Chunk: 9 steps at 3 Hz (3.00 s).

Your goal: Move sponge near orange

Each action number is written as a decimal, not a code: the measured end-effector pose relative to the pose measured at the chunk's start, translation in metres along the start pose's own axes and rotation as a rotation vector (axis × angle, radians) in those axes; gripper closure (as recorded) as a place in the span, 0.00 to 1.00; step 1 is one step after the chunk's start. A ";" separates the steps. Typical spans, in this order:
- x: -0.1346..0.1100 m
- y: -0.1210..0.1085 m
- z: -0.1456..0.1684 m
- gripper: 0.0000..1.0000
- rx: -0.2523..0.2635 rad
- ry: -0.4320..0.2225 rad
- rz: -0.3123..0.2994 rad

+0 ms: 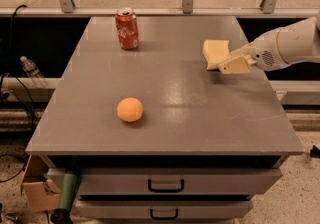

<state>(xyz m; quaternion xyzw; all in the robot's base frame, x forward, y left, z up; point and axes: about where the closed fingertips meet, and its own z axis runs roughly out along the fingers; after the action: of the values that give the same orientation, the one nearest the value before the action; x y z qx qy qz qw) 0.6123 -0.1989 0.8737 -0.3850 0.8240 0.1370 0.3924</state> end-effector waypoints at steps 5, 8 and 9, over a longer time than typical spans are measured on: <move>-0.002 0.118 -0.020 1.00 -0.271 0.043 -0.393; -0.019 0.157 0.012 1.00 -0.348 0.042 -0.459; -0.018 0.169 0.021 1.00 -0.380 0.057 -0.476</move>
Offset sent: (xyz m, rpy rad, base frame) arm -0.0770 0.0007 0.0371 -0.1405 -0.0173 0.4286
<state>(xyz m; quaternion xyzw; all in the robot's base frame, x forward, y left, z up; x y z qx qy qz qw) 0.5056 -0.0656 0.8602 -0.6375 0.6809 0.1817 0.3113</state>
